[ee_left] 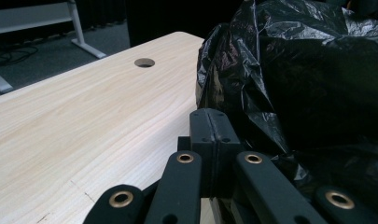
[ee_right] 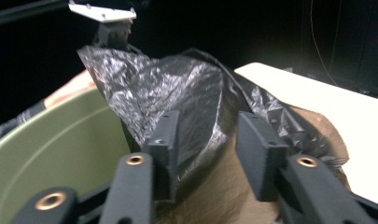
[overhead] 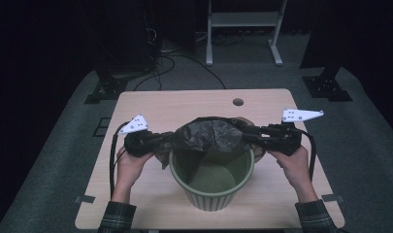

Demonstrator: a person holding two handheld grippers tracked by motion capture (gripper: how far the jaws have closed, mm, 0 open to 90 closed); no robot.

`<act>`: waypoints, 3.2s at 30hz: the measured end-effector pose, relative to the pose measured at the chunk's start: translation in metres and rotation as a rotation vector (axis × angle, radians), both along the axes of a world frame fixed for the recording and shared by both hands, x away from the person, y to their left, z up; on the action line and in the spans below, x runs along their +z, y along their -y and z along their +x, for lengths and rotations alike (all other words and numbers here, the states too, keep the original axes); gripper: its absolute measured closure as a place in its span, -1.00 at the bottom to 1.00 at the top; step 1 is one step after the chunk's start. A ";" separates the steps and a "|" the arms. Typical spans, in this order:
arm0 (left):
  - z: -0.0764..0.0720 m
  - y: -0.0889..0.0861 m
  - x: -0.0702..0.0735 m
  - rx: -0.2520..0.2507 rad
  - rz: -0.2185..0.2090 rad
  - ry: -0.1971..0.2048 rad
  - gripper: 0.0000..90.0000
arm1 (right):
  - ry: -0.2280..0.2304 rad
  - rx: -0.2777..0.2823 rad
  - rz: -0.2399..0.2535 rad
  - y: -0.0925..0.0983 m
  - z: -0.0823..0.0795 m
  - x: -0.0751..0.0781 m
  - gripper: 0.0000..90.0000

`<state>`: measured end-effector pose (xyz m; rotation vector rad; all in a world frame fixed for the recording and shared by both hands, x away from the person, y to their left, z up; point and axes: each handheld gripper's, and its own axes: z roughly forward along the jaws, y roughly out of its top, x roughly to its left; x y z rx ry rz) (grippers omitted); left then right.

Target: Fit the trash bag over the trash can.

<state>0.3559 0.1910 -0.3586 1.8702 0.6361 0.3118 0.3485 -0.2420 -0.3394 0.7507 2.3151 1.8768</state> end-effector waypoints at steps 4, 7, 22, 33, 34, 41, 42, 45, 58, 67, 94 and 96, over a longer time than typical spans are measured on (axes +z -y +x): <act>0.000 -0.001 0.000 0.000 0.001 0.000 0.99 | 0.038 -0.029 -0.021 -0.002 -0.003 0.002 0.93; -0.001 -0.002 0.001 0.002 0.002 0.002 0.99 | 0.045 -0.026 -0.029 -0.001 -0.005 0.004 1.00; -0.009 -0.026 -0.004 0.056 0.005 -0.014 0.99 | 0.052 0.001 -0.010 0.031 -0.045 -0.001 1.00; -0.010 -0.033 -0.005 0.080 -0.007 -0.008 0.99 | 0.040 -0.010 0.021 0.053 -0.046 -0.009 0.86; -0.010 -0.032 -0.003 0.080 -0.013 0.002 0.99 | 0.046 0.002 0.031 0.052 -0.047 -0.008 0.74; -0.006 -0.020 0.017 0.061 -0.017 0.047 0.99 | 0.108 0.022 0.024 0.037 -0.049 0.019 0.47; -0.006 -0.018 0.018 0.058 -0.018 0.047 0.99 | 0.117 0.010 0.009 0.034 -0.047 0.023 0.38; -0.004 -0.014 0.020 0.050 -0.018 0.053 0.99 | 0.118 -0.001 -0.010 0.024 -0.035 0.029 0.15; -0.003 -0.012 0.023 0.052 -0.030 0.056 0.99 | 0.106 0.068 -0.058 -0.011 -0.024 0.022 -0.03; -0.001 -0.011 0.024 0.051 -0.032 0.065 0.99 | 0.121 0.027 -0.098 -0.012 -0.020 0.018 0.98; 0.008 -0.016 0.002 0.057 0.047 -0.005 0.44 | -0.039 -0.098 -0.048 0.001 0.037 -0.015 1.00; 0.005 -0.022 0.013 0.057 0.038 0.014 0.34 | -0.037 -0.096 -0.049 0.001 0.036 -0.013 1.00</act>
